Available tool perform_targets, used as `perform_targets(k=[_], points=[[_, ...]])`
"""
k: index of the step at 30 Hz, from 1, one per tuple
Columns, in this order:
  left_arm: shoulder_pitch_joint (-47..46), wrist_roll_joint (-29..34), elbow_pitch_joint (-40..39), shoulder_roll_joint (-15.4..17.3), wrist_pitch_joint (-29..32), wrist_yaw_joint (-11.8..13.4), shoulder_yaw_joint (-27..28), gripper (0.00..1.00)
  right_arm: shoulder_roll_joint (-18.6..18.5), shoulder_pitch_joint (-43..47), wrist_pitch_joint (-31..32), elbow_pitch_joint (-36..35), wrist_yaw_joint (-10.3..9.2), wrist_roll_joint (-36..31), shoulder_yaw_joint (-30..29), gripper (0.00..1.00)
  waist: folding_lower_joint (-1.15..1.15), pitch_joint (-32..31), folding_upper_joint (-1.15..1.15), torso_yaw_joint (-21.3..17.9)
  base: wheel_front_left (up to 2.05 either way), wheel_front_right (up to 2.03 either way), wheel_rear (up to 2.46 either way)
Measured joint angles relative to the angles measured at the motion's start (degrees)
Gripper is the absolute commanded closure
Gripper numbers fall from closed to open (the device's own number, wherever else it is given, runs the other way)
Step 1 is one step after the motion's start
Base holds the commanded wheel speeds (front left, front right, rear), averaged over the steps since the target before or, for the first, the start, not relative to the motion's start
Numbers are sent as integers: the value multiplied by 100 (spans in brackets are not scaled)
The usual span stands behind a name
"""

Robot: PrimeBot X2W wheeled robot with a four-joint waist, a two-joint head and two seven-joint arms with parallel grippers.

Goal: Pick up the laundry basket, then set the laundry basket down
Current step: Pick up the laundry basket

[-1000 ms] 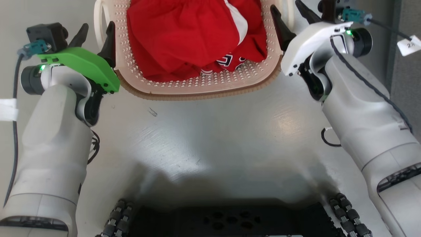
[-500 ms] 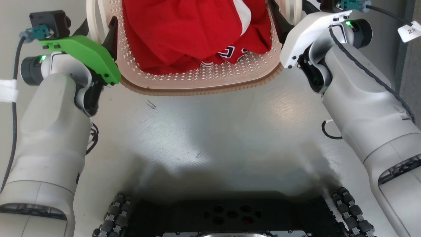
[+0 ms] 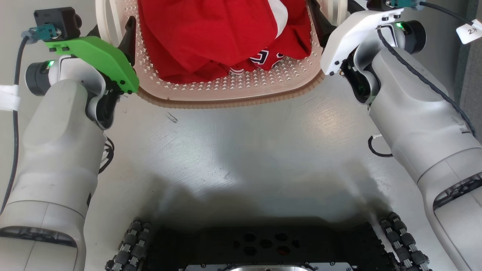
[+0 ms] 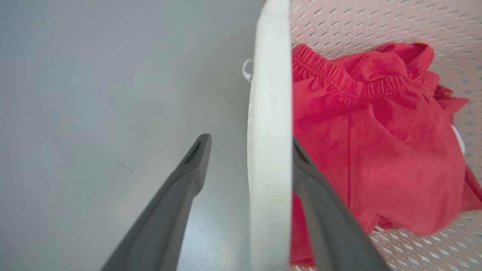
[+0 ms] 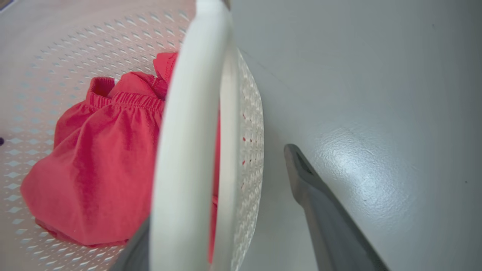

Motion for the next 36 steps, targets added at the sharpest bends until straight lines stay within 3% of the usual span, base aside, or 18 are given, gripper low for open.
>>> perform_targets(k=[2,4,7,9,23,36], points=[[-29,-60,20,0,-1,0,-46,95,0,-23,-8,10,0,51,31,54,0,7,0,2,0,0,0],[-56,-97,31,-1,-8,0,-97,100,1,-26,-27,26,1,89,69,100,0,12,0,6,0,0,0],[-60,-158,44,-29,-13,-5,-170,100,55,-31,-42,26,-1,148,137,100,0,15,0,14,0,0,0],[-71,-200,48,-70,-34,-2,-198,100,92,-89,-48,46,-116,213,147,100,0,15,0,21,0,0,0],[-118,-442,171,-82,-154,-1,-513,100,55,-146,-164,224,-137,454,396,100,0,-75,0,48,0,0,0],[-68,-651,363,-97,-208,-2,-765,100,66,-95,-201,414,-85,697,630,100,0,-529,0,49,0,0,0]])
